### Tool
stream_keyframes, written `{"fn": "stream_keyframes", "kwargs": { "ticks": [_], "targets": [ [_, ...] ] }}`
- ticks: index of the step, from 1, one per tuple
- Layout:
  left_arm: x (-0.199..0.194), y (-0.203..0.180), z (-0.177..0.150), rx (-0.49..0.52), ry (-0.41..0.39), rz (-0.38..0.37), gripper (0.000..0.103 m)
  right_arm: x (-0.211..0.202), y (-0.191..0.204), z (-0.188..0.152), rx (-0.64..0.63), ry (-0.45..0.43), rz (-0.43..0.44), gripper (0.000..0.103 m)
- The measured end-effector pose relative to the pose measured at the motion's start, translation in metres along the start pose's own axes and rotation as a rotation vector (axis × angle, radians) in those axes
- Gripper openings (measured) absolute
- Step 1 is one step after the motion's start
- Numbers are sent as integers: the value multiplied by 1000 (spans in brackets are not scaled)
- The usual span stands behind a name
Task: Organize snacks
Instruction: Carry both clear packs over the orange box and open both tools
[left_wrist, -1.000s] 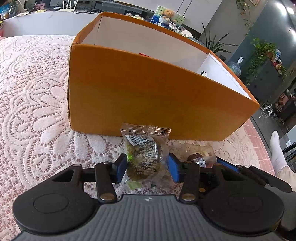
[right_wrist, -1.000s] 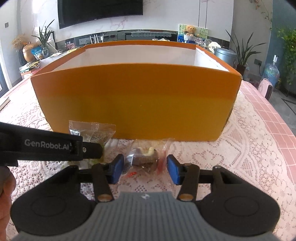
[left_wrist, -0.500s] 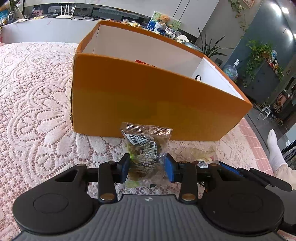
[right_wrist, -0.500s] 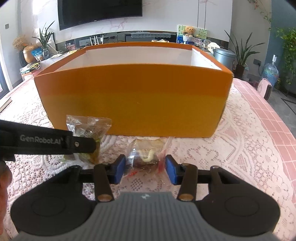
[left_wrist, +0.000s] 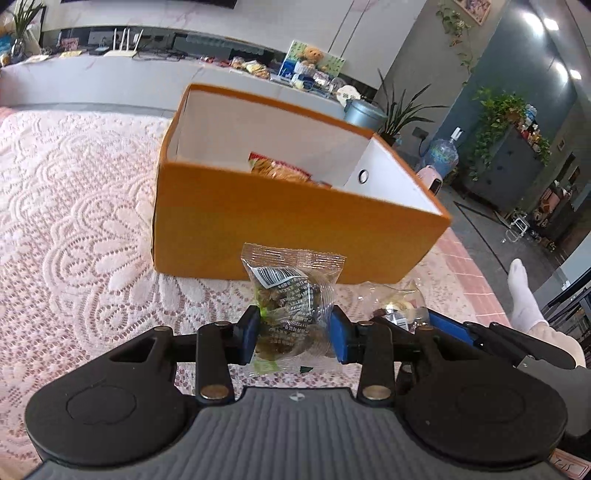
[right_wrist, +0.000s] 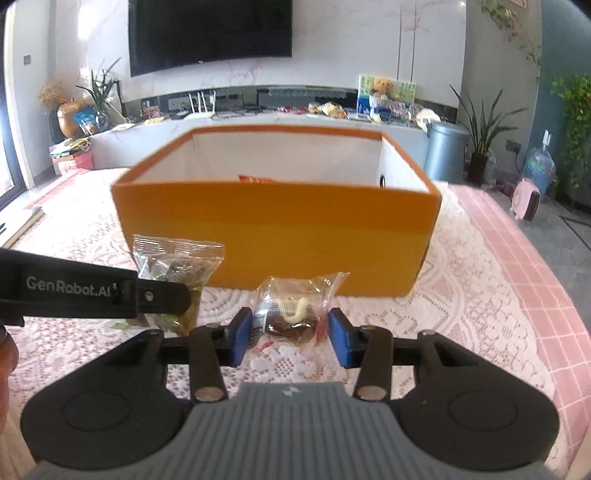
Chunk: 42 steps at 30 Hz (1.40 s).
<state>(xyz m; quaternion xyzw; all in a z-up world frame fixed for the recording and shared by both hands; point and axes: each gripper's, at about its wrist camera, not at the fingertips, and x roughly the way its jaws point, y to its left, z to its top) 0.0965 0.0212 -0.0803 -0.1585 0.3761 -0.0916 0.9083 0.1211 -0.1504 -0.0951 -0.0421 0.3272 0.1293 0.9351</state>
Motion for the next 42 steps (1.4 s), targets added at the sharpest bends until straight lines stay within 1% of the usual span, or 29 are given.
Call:
{"fn": "stream_keyframes", "kwargs": {
  "ticks": [5, 12, 17, 20, 24, 29, 36, 42],
  "targets": [
    [-21, -10, 11, 26, -45, 2, 44, -23, 4, 8, -23, -46, 2, 43],
    [-41, -23, 38, 67, -126, 15, 44, -40, 3, 40, -45, -112, 15, 42],
    [-39, -31, 64, 91, -163, 37, 44, -43, 2, 65, -95, -158, 0, 42],
    [-34, -33, 77, 106, -173, 51, 44, -38, -1, 81, -105, -166, -3, 42],
    [-25, -31, 87, 114, -166, 68, 44, -23, -4, 100, -119, -157, -23, 42],
    [-8, -30, 96, 135, -148, 96, 44, 0, -10, 115, -146, -132, -46, 42],
    [24, -23, 109, 157, -102, 131, 44, 43, -24, 130, -165, -51, -82, 42],
    [56, -13, 115, 162, -44, 162, 44, 79, -31, 138, -185, 19, -100, 43]
  ]
}}
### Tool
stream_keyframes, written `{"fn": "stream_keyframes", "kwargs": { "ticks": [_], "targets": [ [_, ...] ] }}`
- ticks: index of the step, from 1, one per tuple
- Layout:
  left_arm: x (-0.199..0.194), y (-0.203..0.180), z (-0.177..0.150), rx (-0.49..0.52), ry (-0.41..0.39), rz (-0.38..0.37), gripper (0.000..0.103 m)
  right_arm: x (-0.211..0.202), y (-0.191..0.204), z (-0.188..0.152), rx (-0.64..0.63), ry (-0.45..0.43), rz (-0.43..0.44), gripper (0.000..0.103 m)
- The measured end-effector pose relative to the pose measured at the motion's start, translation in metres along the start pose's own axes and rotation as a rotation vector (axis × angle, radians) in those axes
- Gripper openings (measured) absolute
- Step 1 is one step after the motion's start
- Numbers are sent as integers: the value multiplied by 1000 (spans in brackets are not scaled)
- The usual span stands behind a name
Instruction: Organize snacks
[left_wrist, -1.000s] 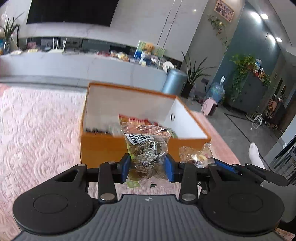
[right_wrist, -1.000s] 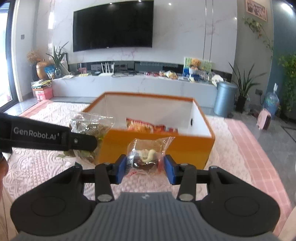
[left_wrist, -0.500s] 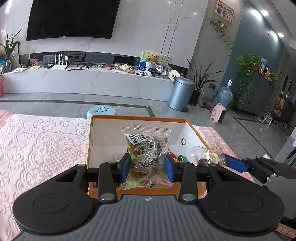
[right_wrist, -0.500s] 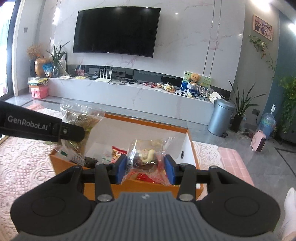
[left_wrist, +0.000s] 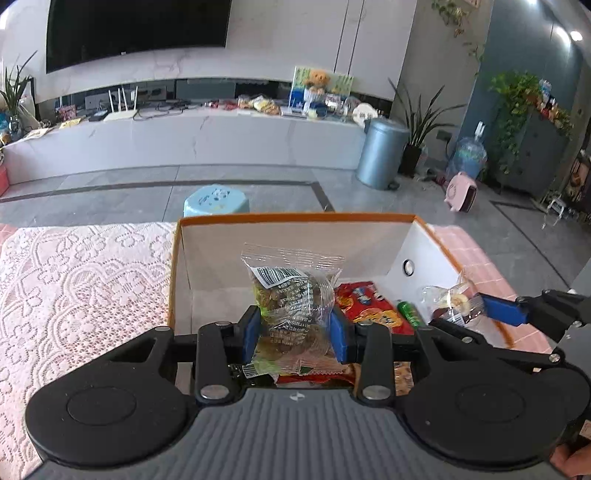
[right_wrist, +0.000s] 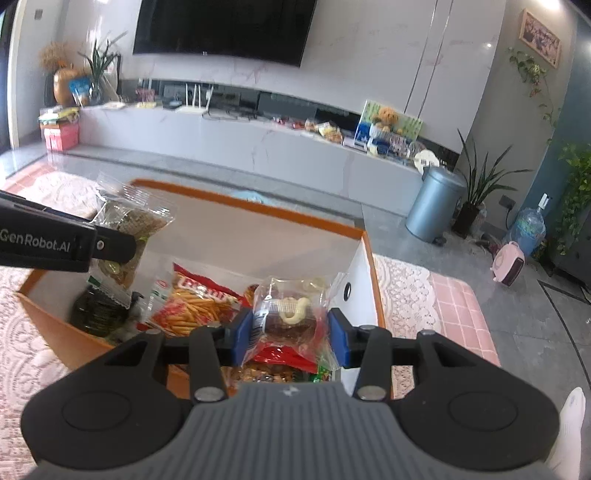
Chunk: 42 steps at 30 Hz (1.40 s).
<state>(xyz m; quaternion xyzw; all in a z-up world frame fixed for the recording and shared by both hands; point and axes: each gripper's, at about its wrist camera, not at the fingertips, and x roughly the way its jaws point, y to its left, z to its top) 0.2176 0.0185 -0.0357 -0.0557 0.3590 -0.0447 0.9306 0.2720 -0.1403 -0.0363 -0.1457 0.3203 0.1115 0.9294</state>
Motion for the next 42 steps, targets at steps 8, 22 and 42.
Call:
{"fn": "stream_keyframes", "kwargs": {
  "ticks": [8, 22, 42],
  "targets": [
    [34, 5, 3, 10, 83, 27, 44, 46, -2, 2, -39, 95, -26, 43],
    [53, 11, -4, 1, 189, 88, 46, 74, 2, 3, -59, 200, -41, 45],
    [-19, -4, 17, 13, 24, 40, 78, 24, 1, 26, -40, 158, -20, 83]
  ]
}}
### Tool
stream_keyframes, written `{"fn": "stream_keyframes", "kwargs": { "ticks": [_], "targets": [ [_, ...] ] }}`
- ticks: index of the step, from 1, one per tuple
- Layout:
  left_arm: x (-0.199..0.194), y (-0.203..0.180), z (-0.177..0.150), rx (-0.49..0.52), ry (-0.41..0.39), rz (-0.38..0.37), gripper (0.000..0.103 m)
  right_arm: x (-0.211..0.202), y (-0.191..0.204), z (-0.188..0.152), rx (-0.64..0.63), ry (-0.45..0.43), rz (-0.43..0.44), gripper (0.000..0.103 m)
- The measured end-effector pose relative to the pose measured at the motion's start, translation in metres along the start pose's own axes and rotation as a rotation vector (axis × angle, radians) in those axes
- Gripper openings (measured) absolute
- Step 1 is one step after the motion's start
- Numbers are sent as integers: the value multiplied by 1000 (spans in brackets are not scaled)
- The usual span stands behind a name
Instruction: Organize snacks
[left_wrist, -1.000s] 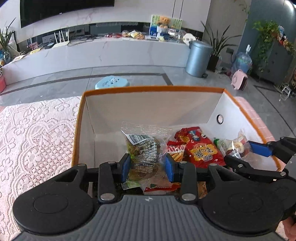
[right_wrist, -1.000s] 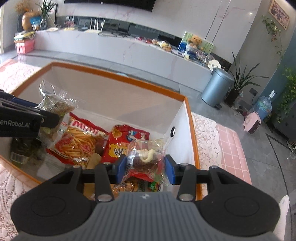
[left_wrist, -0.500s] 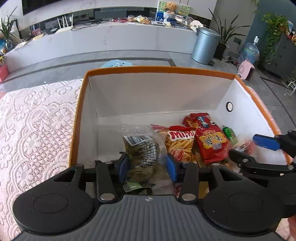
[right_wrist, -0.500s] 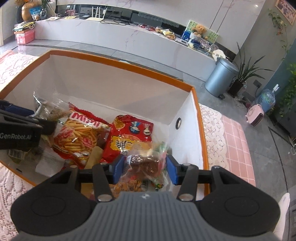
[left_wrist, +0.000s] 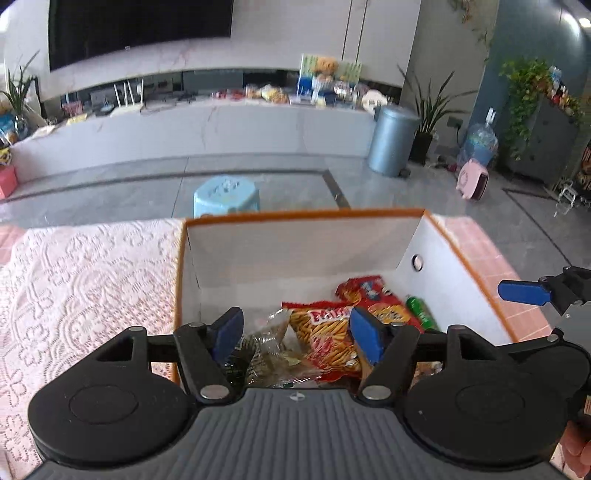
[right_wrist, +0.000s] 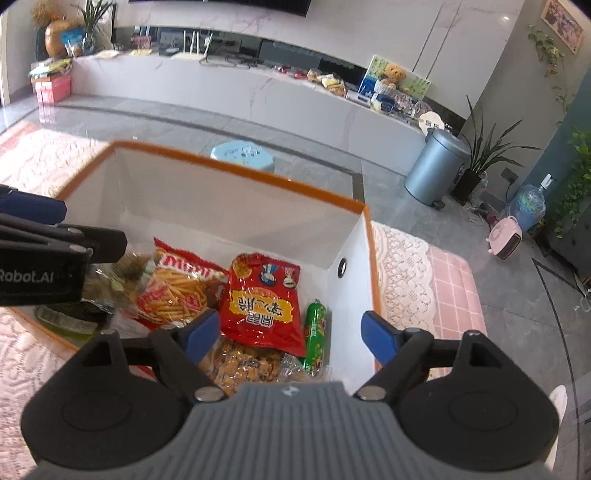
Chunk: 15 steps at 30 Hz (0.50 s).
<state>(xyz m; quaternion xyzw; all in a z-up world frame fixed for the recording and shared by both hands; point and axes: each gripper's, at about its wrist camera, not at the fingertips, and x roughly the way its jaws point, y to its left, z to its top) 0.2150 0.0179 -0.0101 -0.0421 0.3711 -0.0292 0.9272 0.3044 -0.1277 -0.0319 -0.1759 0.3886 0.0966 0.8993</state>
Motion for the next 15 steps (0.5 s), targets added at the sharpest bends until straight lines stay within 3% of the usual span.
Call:
{"fn": "stream_keyframes", "kwargs": {
  "ticks": [10, 15],
  "targets": [
    [-82, -17, -10, 64, -167, 61, 78, -87, -7, -2, 54, -143, -5, 94],
    [-123, -26, -30, 92, -246, 90, 80, -141, 3, -22, 47, -267, -35, 99]
  ]
}}
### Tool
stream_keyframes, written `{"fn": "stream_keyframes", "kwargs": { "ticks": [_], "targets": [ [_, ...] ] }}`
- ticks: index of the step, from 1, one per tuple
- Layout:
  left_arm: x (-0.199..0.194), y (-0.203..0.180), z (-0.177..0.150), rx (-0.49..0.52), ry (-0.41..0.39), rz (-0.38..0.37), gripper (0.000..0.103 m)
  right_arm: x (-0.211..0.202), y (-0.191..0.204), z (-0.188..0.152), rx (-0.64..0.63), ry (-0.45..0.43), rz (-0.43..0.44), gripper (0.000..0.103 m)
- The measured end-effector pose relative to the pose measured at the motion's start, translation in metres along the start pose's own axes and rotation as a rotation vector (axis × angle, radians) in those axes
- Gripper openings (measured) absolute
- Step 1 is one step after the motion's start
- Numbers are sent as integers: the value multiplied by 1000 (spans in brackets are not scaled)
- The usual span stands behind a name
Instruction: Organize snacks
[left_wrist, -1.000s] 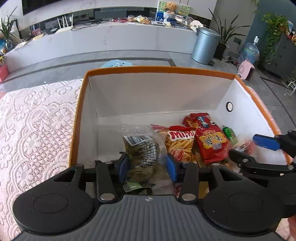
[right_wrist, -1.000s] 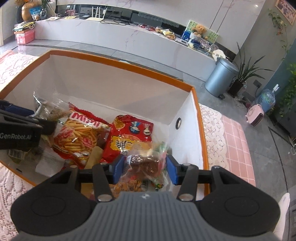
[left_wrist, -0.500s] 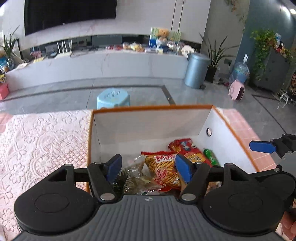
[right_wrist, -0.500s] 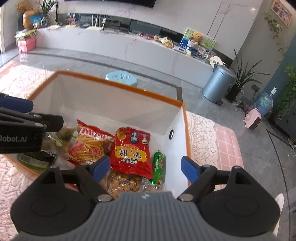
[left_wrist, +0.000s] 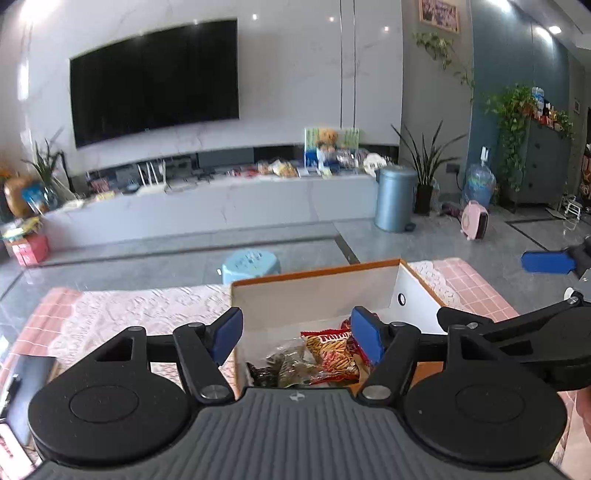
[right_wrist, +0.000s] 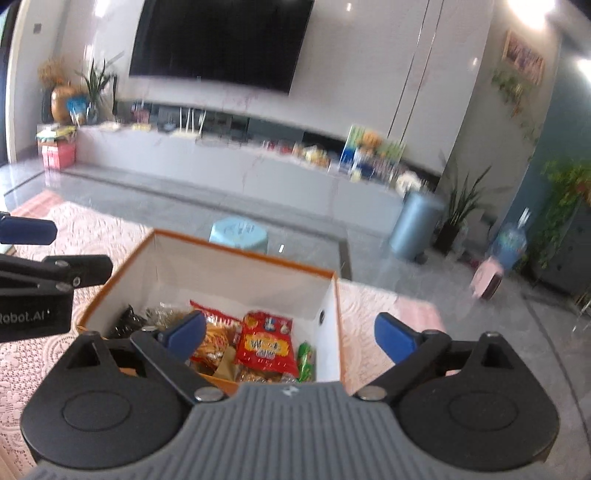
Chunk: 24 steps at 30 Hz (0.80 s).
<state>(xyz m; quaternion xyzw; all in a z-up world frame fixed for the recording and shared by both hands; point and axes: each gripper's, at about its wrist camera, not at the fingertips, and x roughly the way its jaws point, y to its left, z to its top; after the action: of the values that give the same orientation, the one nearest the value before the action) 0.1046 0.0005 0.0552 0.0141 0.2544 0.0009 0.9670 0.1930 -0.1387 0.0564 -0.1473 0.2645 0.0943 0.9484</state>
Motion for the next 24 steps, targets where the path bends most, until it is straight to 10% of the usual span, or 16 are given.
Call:
{"fn": "stream_keyframes", "kwargs": {
  "ticks": [12, 24],
  "targets": [
    [-59, -18, -36, 16, -156, 76, 90, -110, 30, -72, -4, -214, -72, 99],
    [-45, -10, -99, -34, -5, 68, 91, -140, 39, -127, 122, -239, -84, 99]
  ]
}}
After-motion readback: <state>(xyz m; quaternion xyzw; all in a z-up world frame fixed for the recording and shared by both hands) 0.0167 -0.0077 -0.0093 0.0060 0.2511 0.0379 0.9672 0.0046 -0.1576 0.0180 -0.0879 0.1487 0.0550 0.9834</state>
